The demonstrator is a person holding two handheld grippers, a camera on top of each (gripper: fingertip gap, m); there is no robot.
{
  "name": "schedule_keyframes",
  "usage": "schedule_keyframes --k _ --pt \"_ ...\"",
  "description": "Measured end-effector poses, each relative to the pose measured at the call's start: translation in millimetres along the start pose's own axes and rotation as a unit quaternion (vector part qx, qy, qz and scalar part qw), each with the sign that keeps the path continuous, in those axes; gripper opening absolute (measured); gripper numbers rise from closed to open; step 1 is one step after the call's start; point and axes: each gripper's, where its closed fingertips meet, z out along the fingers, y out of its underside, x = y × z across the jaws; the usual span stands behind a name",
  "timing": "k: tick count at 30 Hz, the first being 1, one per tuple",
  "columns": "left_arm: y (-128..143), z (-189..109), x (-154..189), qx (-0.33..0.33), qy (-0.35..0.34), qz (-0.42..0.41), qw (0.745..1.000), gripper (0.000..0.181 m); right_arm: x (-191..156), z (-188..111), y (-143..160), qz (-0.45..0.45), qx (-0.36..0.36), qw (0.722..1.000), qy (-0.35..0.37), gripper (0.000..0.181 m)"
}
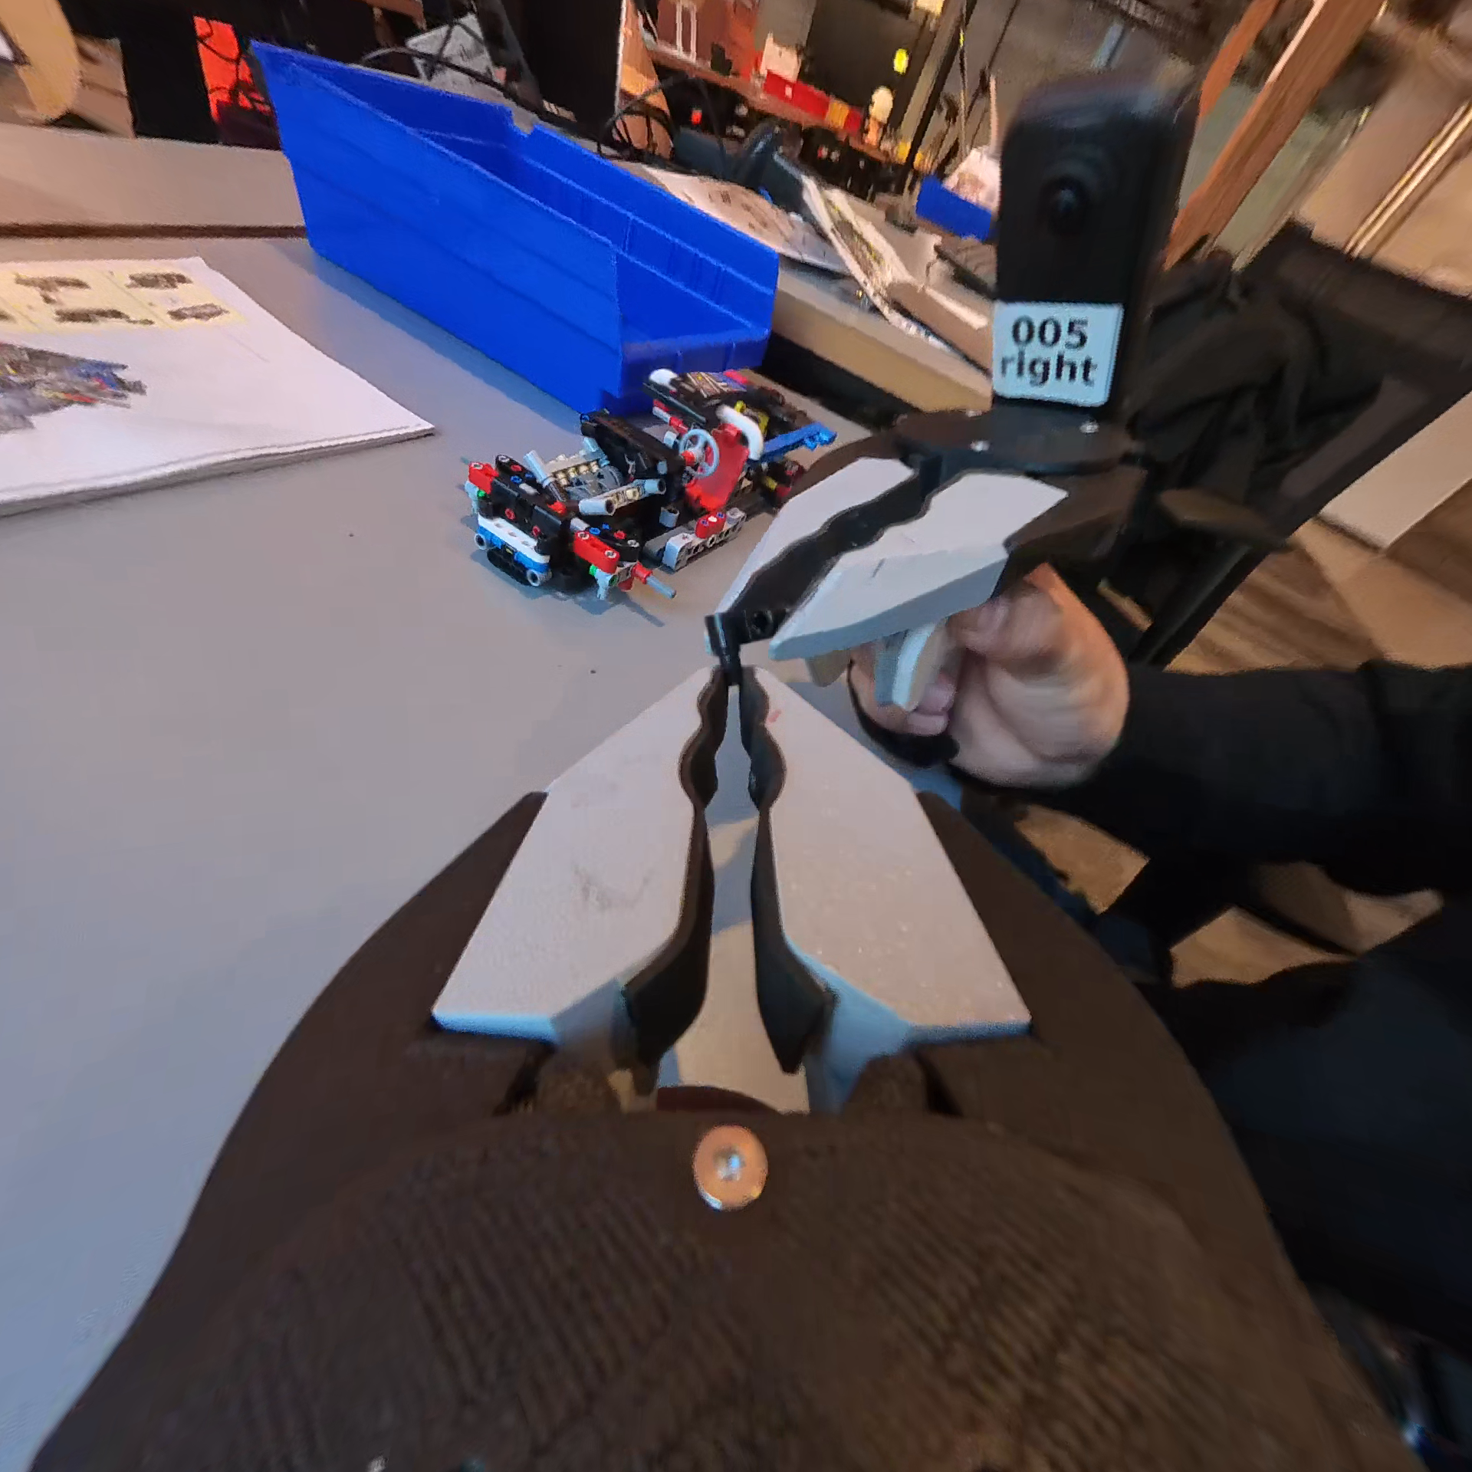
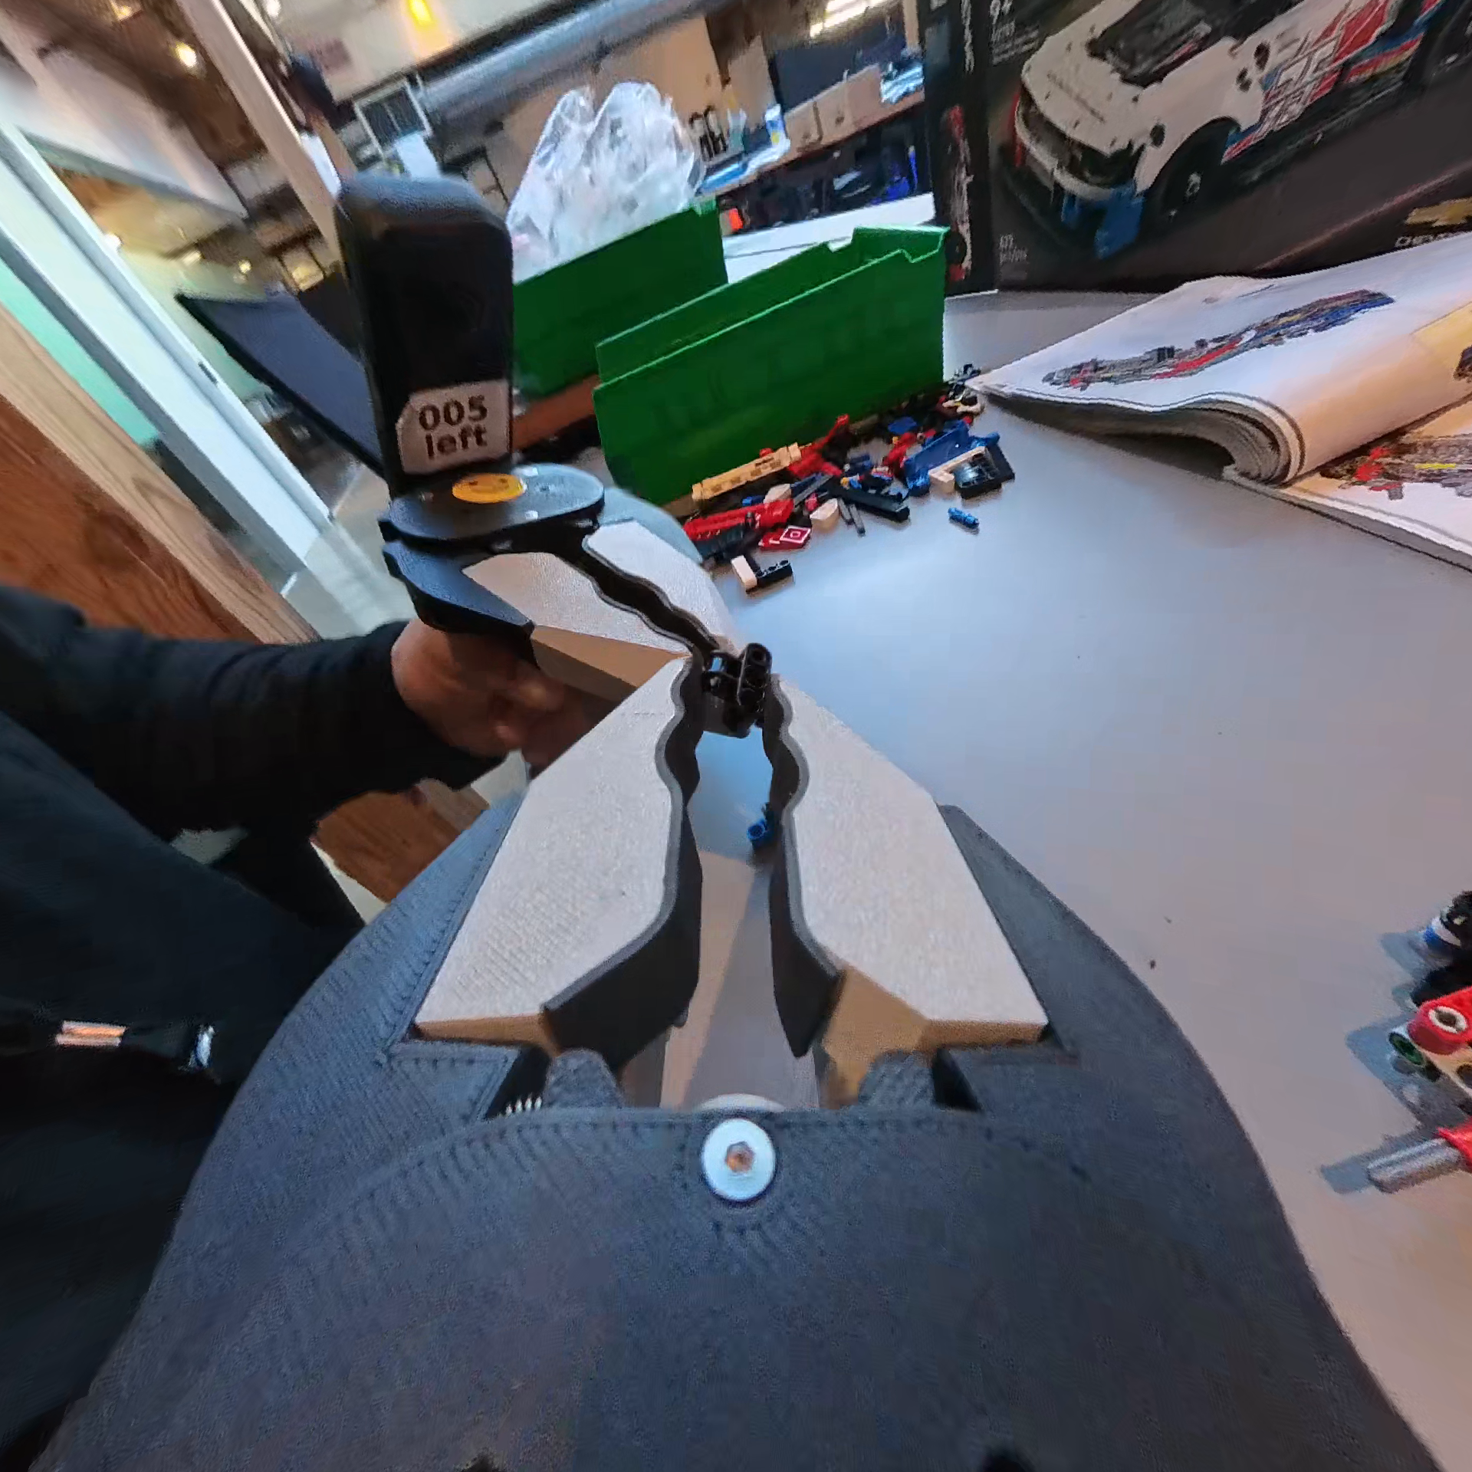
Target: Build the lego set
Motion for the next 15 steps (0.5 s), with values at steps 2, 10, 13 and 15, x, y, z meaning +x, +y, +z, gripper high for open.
schedule_keyframes --k 2,10,13,15 --pt "20.8 2.6 -2.8 -0.037 0.005 -0.033 0.999 0.001 17.1 -5.3 -8.2 0.007 0.037 0.998 0.052 0.011" --pt "26.8 -9.4 -5.4 -0.053 -0.031 0.009 0.998 0.001 27.4 -42.9 -52.8 0.052 0.089 0.995 -0.006 0.012" --pt "48.0 -15.4 -27.1 -0.141 -0.061 0.018 0.988 0.001 17.2 -25.4 -37.2 0.076 0.057 0.994 -0.049 0.012" --pt "54.1 -25.4 -50.7 -0.181 -0.105 0.052 0.976 0.001 17.3 -16.1 -20.9 0.086 0.019 0.994 -0.059 0.012"
